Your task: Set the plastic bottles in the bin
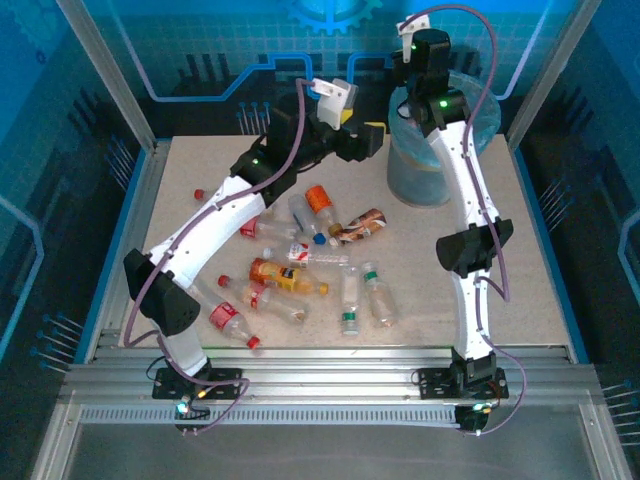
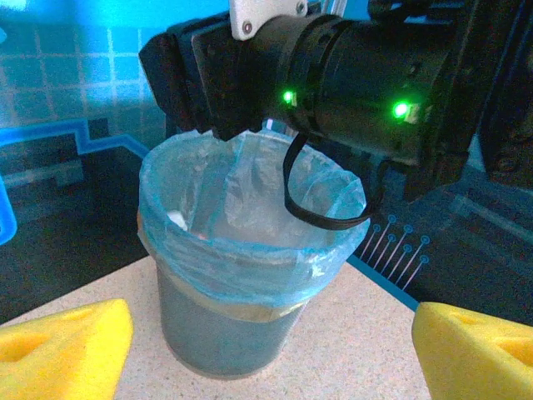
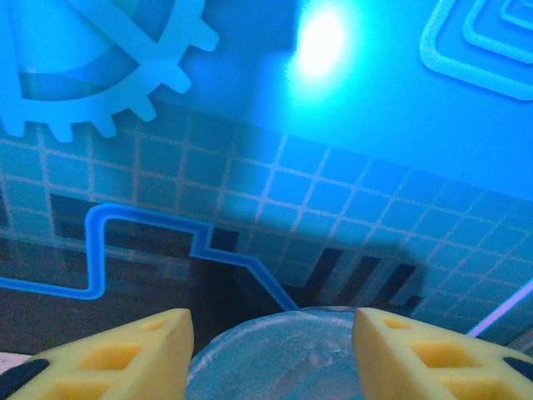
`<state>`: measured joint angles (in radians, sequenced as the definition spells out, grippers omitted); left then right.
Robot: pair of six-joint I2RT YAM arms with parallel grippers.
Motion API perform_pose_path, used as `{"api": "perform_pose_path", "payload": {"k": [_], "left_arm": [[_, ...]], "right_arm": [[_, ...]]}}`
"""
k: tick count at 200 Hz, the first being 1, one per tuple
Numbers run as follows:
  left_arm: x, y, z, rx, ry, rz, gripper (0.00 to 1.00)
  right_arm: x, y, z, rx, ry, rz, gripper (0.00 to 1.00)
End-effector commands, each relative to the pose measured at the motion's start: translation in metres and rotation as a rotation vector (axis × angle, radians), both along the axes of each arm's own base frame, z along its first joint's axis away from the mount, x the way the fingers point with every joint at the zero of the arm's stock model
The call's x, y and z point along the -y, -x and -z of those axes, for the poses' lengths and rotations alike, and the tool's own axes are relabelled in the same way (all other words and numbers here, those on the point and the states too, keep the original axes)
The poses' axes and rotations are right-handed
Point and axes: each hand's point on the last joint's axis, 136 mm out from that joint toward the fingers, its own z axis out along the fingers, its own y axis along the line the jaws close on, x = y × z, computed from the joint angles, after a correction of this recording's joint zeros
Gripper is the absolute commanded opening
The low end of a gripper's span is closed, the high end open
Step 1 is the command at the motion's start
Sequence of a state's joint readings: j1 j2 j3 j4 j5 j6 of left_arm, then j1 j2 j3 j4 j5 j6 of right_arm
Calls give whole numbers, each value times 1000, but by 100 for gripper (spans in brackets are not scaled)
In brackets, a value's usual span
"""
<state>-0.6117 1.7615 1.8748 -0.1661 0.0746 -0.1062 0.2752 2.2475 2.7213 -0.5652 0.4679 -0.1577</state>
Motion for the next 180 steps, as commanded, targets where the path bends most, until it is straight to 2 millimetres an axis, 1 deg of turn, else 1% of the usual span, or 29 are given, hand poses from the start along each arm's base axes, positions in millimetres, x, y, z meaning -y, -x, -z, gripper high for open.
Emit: {"api": "perform_pose_path", "payload": {"k": [1, 22, 40, 48, 62, 71, 78, 86, 106, 113, 115, 133, 140, 143, 144, 147, 160, 180], "left_arm": [[-11, 13, -29, 46, 54, -12, 88], [-16, 21, -27, 32, 59, -12, 88], [-22, 28, -20, 9, 44, -17, 88], [-25, 32, -16, -6, 32, -18, 88], [-29, 39, -2, -44, 1, -12, 88], [-33, 45, 6, -68, -17, -12, 88], [-35, 50, 17, -95, -33, -10, 88], [-40, 57, 24, -111, -45, -3, 88], [-49, 78, 52, -173, -89, 18, 88], [-54, 85, 62, -198, -104, 21, 88], [-55, 87, 64, -203, -107, 22, 88], [-67, 106, 92, -260, -146, 29, 88], [-71, 115, 100, -270, -157, 39, 88], [-72, 118, 107, -283, -167, 46, 88], [-73, 119, 109, -285, -169, 48, 88], [-73, 124, 112, -290, -173, 57, 88], [-80, 140, 134, -317, -202, 89, 88], [-90, 163, 162, -361, -237, 116, 88]], "right_arm": [[-23, 35, -43, 55, -44, -88, 54], [-46, 58, -49, 24, -43, -162, 54], [-67, 85, -51, -24, -44, -231, 55], [-76, 98, -48, -58, -48, -267, 55], [-90, 122, -42, -119, -63, -328, 56], [-99, 137, -33, -169, -73, -366, 57], [-104, 149, -26, -205, -85, -395, 57], [-110, 162, -14, -257, -96, -425, 57], [-119, 194, 17, -388, -112, -485, 58], [-121, 205, 31, -441, -118, -497, 58], [-120, 209, 32, -449, -121, -501, 58], [-115, 233, 68, -559, -148, -506, 59], [-113, 243, 82, -596, -157, -511, 59], [-112, 246, 87, -608, -162, -512, 59], [-112, 247, 91, -618, -162, -511, 59], [-111, 251, 95, -624, -167, -512, 59], [-105, 266, 122, -682, -182, -506, 58], [-107, 294, 162, -791, -222, -540, 58]]}}
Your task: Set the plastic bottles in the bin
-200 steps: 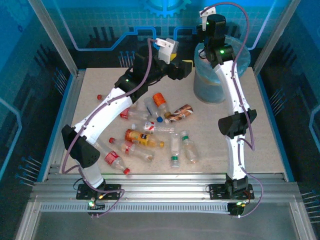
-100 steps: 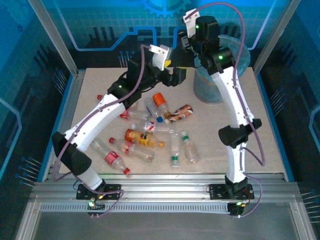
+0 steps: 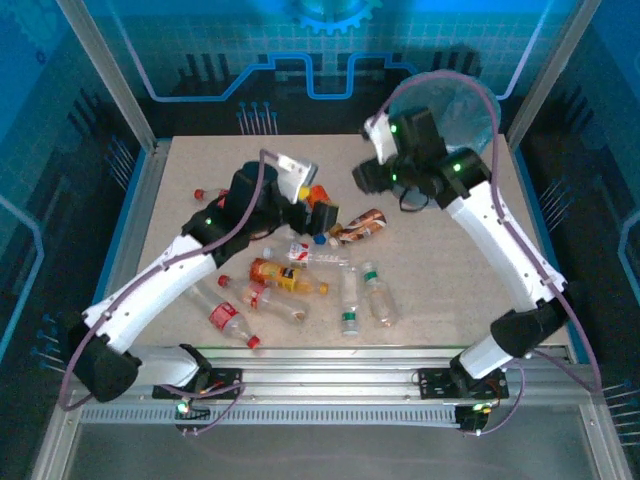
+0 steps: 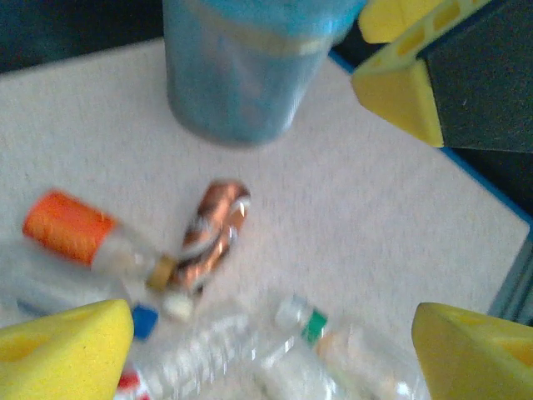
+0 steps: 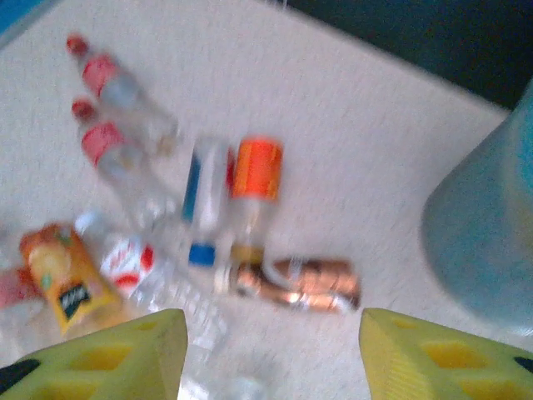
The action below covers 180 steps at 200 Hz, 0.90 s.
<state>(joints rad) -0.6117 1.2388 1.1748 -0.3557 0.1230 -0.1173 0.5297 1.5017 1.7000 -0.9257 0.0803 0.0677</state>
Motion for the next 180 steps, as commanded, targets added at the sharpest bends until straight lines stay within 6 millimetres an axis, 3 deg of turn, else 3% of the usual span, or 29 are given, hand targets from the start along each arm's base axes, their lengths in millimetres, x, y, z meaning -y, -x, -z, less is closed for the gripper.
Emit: {"api": "perform_pose_path", "payload": {"k": [1, 34, 78, 131, 180], "left_arm": [[-10, 34, 27, -53, -36, 76, 88], [-23, 71, 64, -63, -98, 154, 88], [-28, 111, 105, 16, -214, 315, 89], [-26, 123, 113, 100, -190, 375, 91], [-24, 120, 110, 123, -199, 378, 91]], "right_arm": [[-8, 38, 26, -120, -84, -37, 58], [8, 69, 95, -276, -22, 27, 57], [18, 76, 161, -393, 65, 70, 57], [1, 64, 212, -506, 87, 44, 58], [4, 50, 244, -566, 122, 78, 57]]}}
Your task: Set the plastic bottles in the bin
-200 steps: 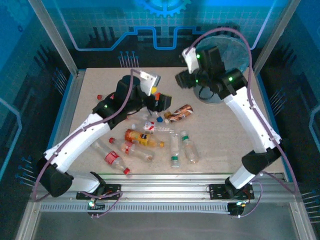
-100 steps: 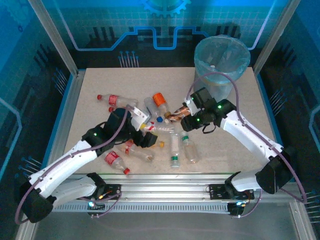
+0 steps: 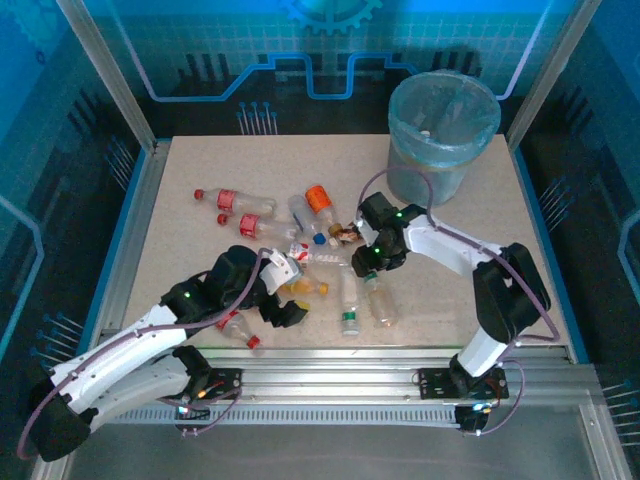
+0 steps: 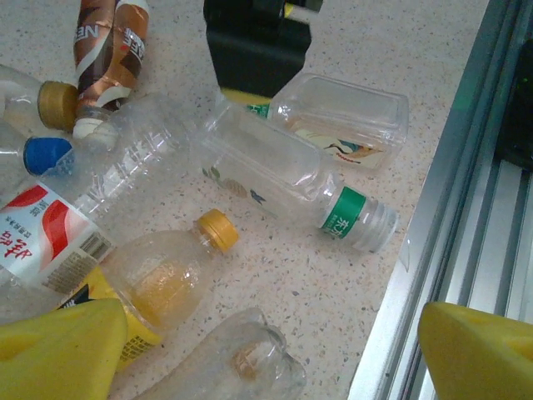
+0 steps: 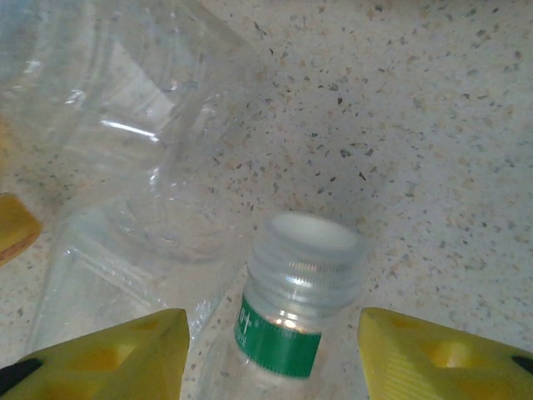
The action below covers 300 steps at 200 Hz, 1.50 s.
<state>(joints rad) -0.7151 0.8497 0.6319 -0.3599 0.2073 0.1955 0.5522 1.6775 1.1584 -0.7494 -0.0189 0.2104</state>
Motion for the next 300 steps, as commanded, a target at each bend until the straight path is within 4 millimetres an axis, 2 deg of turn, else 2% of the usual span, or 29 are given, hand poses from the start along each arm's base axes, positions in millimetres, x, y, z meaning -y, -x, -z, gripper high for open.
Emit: {"api": "perform_pose_path", "payload": {"k": [1, 34, 141, 167, 199, 228, 248, 269, 300], "left_arm": [[6, 2, -10, 51, 22, 44, 91], [6, -2, -11, 51, 18, 28, 91], [14, -12, -5, 3, 0, 9, 90], [14, -15, -7, 11, -5, -1, 90], [16, -20, -12, 33, 4, -10, 90], [20, -25, -26, 72, 24, -7, 91], [25, -33, -45, 109, 50, -12, 91], [33, -46, -69, 149, 88, -30, 91], [53, -72, -112, 201, 140, -51, 90]], "right_arm": [[-3, -11, 7, -12, -21, 27, 57], [1, -12, 18, -44, -6, 34, 58], [4, -17, 33, -87, -11, 41, 56], [4, -18, 31, -83, -17, 40, 51], [6, -20, 23, -72, -23, 39, 40], [12, -24, -2, -13, -28, 51, 35], [18, -29, -32, 64, -25, 58, 33], [22, -40, -75, 177, -38, 73, 32], [28, -60, -159, 409, -70, 84, 27]]}}
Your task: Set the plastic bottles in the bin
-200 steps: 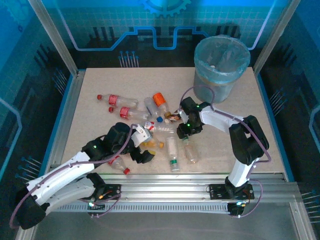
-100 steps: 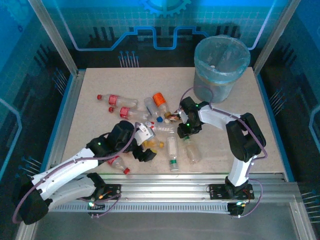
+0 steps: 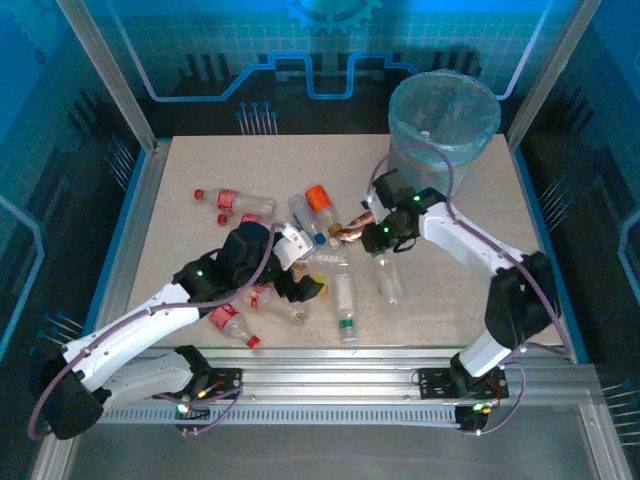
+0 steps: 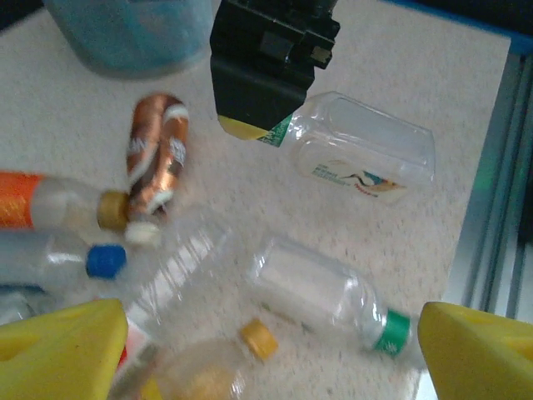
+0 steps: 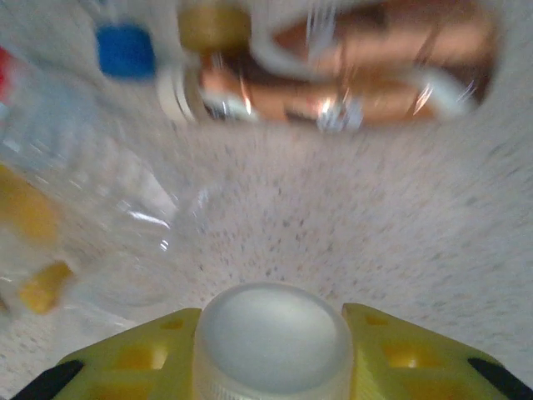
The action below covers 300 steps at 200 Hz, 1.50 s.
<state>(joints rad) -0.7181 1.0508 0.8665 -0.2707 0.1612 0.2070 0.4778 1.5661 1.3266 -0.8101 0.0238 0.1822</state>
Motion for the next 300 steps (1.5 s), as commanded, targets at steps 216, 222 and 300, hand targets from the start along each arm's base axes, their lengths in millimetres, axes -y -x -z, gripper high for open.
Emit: {"api": "perform_pose_path", "payload": {"k": [216, 222, 300], "left_arm": [[149, -224, -258, 236, 524, -216, 81], [151, -227, -257, 233, 533, -220, 80], [158, -253, -216, 143, 525, -250, 80]], "right_arm": [[73, -142, -425, 1242, 56, 361, 13], [76, -149, -423, 1241, 73, 373, 13], [98, -207, -373, 1169, 250, 444, 12]]}}
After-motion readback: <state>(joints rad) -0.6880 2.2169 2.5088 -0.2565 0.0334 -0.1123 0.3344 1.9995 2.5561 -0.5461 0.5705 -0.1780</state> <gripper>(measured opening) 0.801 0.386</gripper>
